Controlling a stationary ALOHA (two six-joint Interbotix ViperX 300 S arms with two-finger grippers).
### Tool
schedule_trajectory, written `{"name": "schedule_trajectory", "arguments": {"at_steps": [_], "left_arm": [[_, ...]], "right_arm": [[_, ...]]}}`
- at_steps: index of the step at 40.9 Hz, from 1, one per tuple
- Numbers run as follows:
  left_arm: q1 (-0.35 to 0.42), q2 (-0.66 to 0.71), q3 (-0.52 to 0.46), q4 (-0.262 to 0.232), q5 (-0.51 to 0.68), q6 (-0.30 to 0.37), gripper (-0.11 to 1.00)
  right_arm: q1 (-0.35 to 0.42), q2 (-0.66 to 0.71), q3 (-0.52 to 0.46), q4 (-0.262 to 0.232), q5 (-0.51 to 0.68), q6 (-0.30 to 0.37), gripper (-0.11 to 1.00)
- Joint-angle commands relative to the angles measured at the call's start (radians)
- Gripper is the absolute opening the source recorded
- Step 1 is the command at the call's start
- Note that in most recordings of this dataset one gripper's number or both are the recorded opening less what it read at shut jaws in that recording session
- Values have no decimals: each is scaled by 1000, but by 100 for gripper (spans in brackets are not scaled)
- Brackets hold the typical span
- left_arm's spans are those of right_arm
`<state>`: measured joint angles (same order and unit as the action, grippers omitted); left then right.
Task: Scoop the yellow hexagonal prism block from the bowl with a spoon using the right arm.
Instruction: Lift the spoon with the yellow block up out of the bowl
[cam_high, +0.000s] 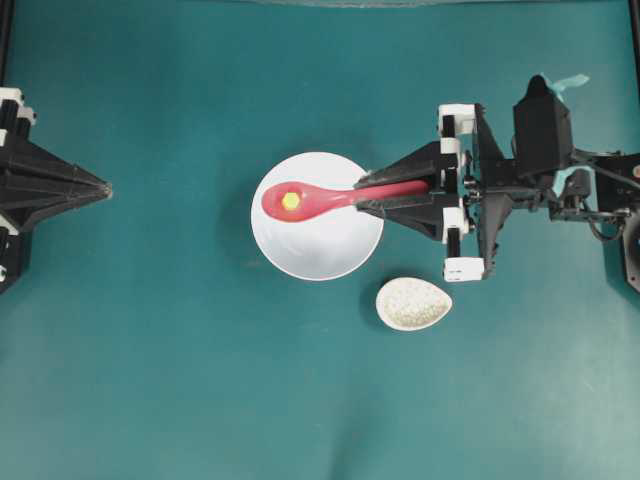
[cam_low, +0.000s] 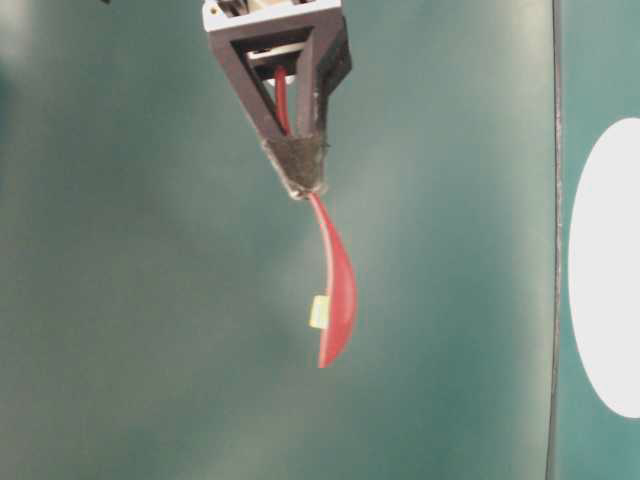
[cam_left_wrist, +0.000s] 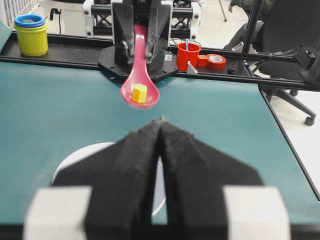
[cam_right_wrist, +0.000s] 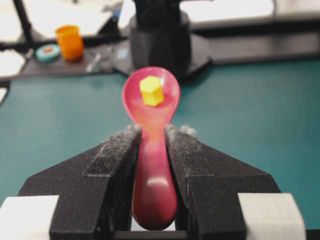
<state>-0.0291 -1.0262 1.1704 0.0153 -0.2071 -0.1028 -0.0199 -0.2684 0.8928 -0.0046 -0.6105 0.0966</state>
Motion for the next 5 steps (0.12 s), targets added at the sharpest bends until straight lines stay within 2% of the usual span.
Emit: {"name": "schedule_trajectory", "arguments": {"at_steps": [1, 5], "left_arm": [[-3, 9, -25, 2, -5, 0, -1], [-3, 9, -25, 2, -3, 0, -1]], "right_arm": [[2, -18, -15, -2, -23, -3, 23], [2, -18, -15, -2, -21, -3, 23]]}}
